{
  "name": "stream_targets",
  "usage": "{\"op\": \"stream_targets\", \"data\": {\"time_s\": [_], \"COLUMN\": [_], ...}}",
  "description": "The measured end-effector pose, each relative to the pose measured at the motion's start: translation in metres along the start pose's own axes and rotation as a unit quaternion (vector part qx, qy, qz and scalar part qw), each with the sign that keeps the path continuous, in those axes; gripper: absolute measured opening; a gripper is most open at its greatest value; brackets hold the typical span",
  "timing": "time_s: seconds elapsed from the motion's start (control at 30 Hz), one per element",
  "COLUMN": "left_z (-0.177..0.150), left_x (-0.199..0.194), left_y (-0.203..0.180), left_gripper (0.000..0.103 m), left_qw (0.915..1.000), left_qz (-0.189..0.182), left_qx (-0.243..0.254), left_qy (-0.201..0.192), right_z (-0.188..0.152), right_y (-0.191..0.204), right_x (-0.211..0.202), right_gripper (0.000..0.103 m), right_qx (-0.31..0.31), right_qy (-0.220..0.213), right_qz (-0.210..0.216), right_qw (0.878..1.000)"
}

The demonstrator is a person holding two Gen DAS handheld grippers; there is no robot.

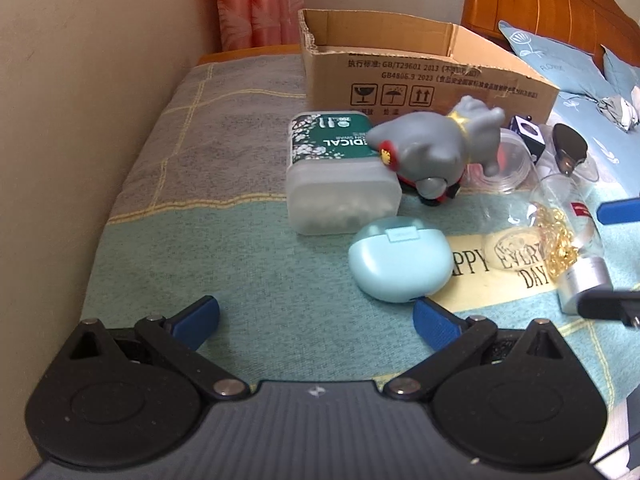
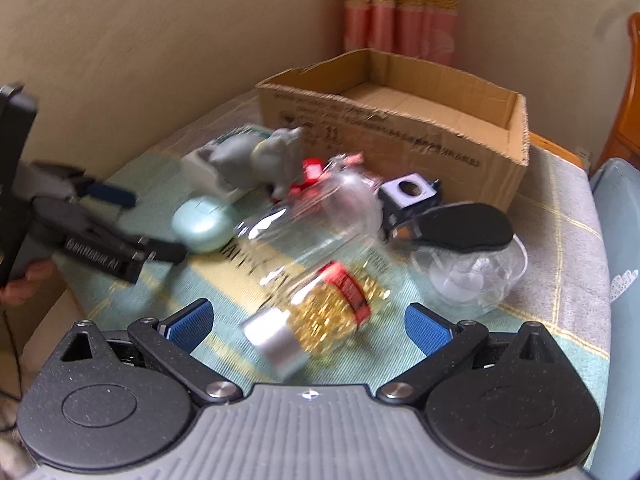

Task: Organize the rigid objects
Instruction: 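Close the right gripper on the gold-capsule bottle while the left tool approaches the mint-green case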

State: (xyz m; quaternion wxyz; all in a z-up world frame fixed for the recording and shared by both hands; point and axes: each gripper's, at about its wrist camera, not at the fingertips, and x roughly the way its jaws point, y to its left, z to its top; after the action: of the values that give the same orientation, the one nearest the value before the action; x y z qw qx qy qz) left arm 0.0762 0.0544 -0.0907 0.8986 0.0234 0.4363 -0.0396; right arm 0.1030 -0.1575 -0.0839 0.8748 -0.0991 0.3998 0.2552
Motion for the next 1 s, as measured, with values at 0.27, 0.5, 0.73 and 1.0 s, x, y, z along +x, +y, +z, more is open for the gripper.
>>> {"op": "stream_targets", "data": {"time_s": [0.27, 0.5, 0.73, 1.0], "left_z": [0.000, -0.001, -0.001, 0.002], "left_x": [-0.002, -0.003, -0.007, -0.004], "left_y": [-0.001, 0.008, 0.004, -0.012], "left_gripper": [0.102, 0.102, 0.102, 0.102], "left_qw": [1.0000, 0.9998, 1.0000, 0.9993], "left_qz": [0.003, 0.017, 0.000, -0.027], "left_qx": [0.004, -0.006, 0.003, 0.026], "left_qy": [-0.001, 0.000, -0.006, -0.006], "right_z": [-0.011, -0.003, -0.014, -0.018], "right_y": [0.021, 0.049, 0.037, 0.016], "right_x": [-0.005, 0.006, -0.025, -0.015], "right_gripper": [0.103, 0.103, 0.103, 0.103], "right_qx": [0.024, 0.000, -0.003, 0.031], "right_qy": [0.024, 0.024, 0.008, -0.013], "right_qz": [0.096, 0.132, 0.049, -0.020], "right_qw": [0.995, 0.991, 0.999, 0.999]}}
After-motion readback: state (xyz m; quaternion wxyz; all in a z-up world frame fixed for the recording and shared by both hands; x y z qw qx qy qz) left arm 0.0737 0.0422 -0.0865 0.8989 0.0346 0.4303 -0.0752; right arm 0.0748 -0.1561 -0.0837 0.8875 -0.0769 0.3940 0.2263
